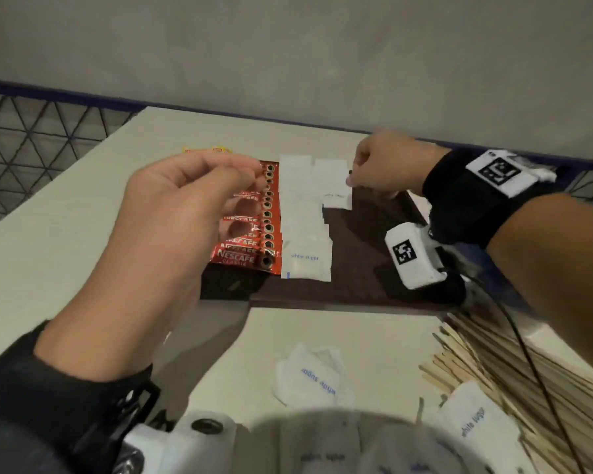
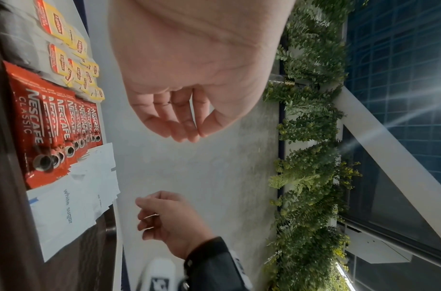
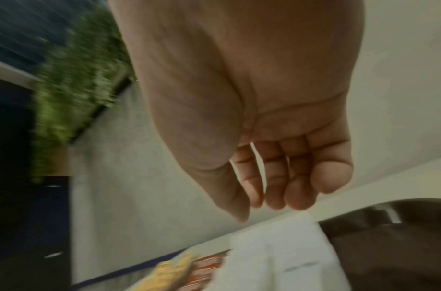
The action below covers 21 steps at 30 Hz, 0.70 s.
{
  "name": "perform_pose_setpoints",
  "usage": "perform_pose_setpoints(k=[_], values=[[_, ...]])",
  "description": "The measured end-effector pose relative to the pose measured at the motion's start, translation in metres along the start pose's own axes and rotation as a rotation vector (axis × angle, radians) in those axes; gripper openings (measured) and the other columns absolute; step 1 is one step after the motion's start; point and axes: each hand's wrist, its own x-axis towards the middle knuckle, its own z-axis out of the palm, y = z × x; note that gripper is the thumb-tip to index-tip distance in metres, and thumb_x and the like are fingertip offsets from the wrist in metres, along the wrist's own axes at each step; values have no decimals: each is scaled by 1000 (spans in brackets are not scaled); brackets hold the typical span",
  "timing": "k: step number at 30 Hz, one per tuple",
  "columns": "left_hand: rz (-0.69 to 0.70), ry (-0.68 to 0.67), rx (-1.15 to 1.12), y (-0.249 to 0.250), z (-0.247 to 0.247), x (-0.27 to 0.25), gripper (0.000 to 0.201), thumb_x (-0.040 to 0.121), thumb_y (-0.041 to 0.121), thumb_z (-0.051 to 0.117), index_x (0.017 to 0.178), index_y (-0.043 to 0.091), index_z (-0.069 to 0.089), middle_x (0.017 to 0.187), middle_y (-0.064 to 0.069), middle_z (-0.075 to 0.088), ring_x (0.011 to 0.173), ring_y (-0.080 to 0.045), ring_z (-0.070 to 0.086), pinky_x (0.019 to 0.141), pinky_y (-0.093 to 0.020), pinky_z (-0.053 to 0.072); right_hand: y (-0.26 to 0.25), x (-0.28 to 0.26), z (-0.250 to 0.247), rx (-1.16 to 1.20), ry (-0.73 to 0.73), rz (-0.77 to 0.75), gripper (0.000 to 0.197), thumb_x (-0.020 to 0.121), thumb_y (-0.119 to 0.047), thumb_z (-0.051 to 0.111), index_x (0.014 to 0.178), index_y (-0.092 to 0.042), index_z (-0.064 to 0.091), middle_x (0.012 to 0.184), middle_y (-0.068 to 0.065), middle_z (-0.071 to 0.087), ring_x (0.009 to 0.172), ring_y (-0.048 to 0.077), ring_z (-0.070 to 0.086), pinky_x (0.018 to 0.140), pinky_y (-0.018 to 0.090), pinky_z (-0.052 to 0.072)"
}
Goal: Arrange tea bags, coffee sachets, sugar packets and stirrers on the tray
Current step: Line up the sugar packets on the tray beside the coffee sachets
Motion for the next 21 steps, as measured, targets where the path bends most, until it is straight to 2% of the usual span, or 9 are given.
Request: perform_pose_setpoints(k=[2,4,6,8,9,11,16,18,21], values=[[13,-4,9,1,-2,1,18,95,6,63,85,15,75,81,-2,77,70,-15,68,60,-24,53,-20,-43,-7,-32,-86,-124,21,87,-34,72,82,-14,68,70,7,72,60,24,64,58,35,55],[12,-1,16,2,-4,1,17,96,7,63,87,16,75,81,-1,77,72,-14,70,64,-27,55,-36,-93,-8,-56,-275,-262,29,83,-46,75,80,-19,66,69,2,71,61,22,63,60,39,54],[7,7,28,1,-5,3,17,96,10,62,88,18,75,82,0,77,71,-12,70,66,-28,55,-46,-139,-3,-101,-521,-373,37,77,-62,76,94,-31,65,86,-7,70,73,15,65,65,33,54],[8,11,46,0,-6,3,15,96,13,64,89,20,76,85,0,78,73,-11,71,67,-28,55,-47,-173,10,-220,-635,-448,60,74,-72,72,123,-41,53,106,-14,58,85,7,61,70,24,53],[13,9,56,0,-6,3,14,96,15,64,90,20,76,87,0,78,75,-11,71,67,-28,55,-46,-183,19,-275,-618,-477,68,77,-71,70,132,-40,45,112,-12,52,89,8,59,75,27,54],[16,-2,70,-1,-6,1,12,96,15,65,94,18,76,87,1,78,76,-12,71,67,-28,56,-43,-191,35,-306,-547,-497,68,82,-65,70,135,-34,41,112,-8,45,89,13,57,78,38,55],[0,-33,90,-3,-2,-2,11,94,15,66,97,14,76,88,-1,78,72,-11,68,66,-28,53,-43,-185,48,-202,-461,-407,55,75,-59,80,106,-21,57,99,-7,54,87,13,54,77,35,54],[-3,-37,100,-3,0,-3,11,94,14,66,94,16,77,87,1,78,70,-9,67,65,-27,51,-42,-186,48,-150,-457,-381,53,73,-57,83,102,-22,55,98,-8,55,89,13,53,76,33,54],[-4,-56,121,-3,2,-6,13,95,14,67,89,19,77,87,2,79,73,-9,68,69,-30,52,-38,-188,50,-18,-502,-322,47,73,-46,86,88,-29,46,85,-7,56,73,11,52,61,28,46]])
